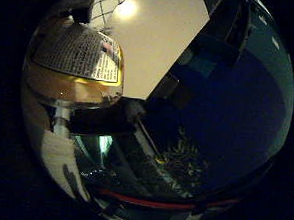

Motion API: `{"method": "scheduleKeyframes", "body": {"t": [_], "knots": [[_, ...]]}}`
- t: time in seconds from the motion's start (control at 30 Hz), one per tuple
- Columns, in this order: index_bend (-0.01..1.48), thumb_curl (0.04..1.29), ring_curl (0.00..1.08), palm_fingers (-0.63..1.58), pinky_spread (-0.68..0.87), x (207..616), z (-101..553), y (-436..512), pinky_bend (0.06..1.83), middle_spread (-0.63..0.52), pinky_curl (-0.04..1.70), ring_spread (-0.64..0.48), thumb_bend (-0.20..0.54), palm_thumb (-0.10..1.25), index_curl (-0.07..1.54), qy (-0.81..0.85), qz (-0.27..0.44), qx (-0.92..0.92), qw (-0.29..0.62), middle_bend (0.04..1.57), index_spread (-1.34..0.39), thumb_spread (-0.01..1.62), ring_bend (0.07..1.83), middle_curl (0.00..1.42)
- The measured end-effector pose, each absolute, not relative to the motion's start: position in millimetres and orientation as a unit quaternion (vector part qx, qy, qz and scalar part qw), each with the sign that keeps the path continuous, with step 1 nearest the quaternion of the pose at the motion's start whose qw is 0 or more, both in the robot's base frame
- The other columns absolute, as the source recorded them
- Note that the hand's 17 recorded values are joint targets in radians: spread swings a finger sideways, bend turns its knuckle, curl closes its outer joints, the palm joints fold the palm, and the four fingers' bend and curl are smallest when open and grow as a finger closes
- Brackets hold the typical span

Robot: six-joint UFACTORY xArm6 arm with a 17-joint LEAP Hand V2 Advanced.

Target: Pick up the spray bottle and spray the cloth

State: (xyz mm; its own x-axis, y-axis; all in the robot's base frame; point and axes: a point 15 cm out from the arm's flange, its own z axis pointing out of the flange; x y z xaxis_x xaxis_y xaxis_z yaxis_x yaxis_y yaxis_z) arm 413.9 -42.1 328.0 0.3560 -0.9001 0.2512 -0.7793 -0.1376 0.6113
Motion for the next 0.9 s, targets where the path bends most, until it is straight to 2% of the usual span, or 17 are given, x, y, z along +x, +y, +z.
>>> {"method": "scheduleKeyframes", "body": {"t": [0.3, 0.57, 0.73, 0.9], "knots": [[1.16, 0.59, 0.52, 1.25, -0.23, 422, 293, -33, 1.13, -0.10, 0.85, -0.16, -0.014, 1.03, 0.60, -0.559, -0.096, 0.735, 0.372, 1.30, -0.18, 1.06, 1.42, 0.56], [1.17, 0.59, 0.52, 1.25, -0.23, 423, 292, -34, 1.12, -0.10, 0.86, -0.16, -0.014, 1.03, 0.60, -0.561, -0.098, 0.736, 0.366, 1.30, -0.18, 1.06, 1.42, 0.56], [1.17, 0.58, 0.52, 1.25, -0.24, 424, 306, -34, 1.12, -0.10, 0.86, -0.16, -0.013, 1.03, 0.59, -0.574, -0.096, 0.745, 0.327, 1.29, -0.18, 1.07, 1.42, 0.56], [1.17, 0.59, 0.52, 1.25, -0.24, 427, 325, 0, 1.11, -0.10, 0.87, -0.16, -0.010, 1.06, 0.59, -0.575, -0.123, 0.779, 0.216, 1.30, -0.18, 1.08, 1.42, 0.56]]}}
